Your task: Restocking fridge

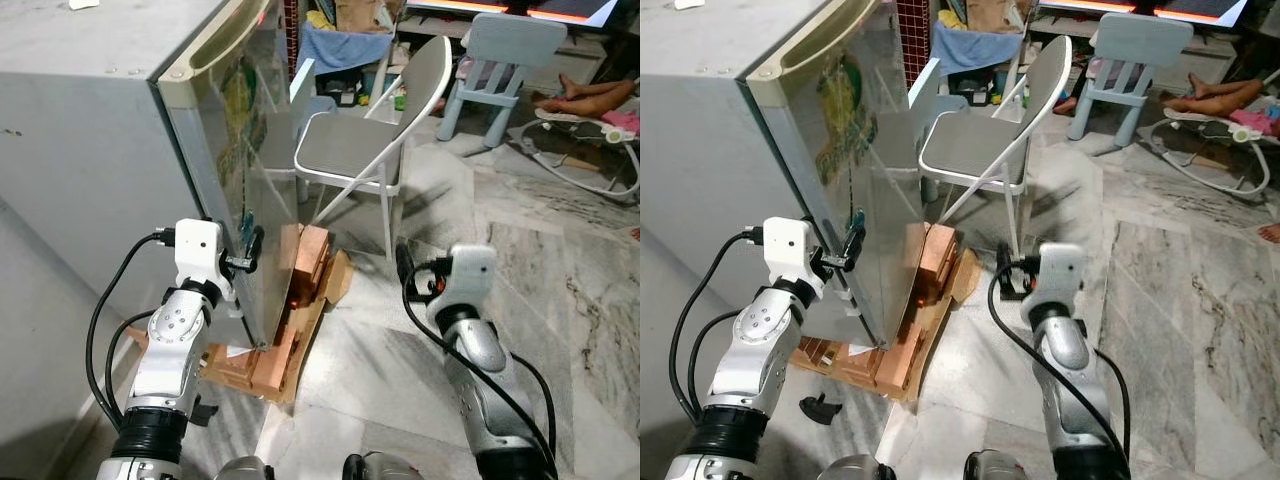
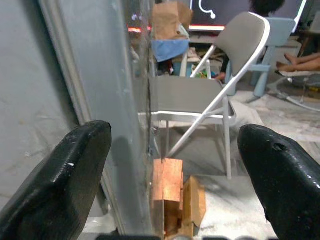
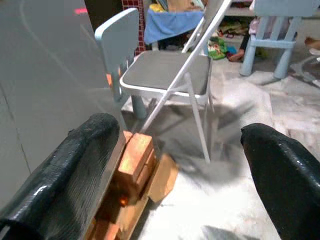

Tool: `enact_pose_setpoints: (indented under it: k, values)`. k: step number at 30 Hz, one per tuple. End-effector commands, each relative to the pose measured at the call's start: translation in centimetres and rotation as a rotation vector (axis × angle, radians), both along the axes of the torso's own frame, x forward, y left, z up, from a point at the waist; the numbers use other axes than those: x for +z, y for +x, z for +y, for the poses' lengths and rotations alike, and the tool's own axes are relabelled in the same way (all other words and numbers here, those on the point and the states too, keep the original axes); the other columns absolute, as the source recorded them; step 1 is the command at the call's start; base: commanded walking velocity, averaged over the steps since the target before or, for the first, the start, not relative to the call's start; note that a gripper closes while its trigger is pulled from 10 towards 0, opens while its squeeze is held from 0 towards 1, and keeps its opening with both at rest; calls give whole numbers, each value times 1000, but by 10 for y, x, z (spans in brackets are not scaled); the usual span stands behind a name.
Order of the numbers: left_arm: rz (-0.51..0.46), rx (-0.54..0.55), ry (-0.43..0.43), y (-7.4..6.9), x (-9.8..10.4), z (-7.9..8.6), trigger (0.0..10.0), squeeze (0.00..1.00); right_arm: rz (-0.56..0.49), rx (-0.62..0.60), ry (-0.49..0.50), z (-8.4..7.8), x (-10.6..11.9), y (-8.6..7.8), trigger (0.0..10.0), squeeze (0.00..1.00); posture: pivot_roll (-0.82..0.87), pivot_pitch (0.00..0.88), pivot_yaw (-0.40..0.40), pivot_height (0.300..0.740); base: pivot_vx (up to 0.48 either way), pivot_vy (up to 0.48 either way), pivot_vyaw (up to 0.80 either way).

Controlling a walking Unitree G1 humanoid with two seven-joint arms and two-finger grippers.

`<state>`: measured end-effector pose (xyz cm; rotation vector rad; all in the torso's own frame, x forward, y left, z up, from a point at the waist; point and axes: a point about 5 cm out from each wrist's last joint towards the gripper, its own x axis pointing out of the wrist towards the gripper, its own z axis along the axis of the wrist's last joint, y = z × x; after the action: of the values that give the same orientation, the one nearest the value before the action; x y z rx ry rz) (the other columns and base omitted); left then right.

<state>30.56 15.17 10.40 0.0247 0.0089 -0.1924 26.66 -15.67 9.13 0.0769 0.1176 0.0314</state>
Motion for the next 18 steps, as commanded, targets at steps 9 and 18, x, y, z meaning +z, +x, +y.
enact_pose_setpoints:
  k: [9,18]
  values:
    - [-32,77,38,19,4,10,10000,0,43,36,-17,-10,6,-29,10000,0,13,92,0,740,0,0,0]
    - [-47,70,34,37,10,2,10000,0,113,60,-22,-21,-1,-63,10000,0,-30,98,4,740,0,0,0]
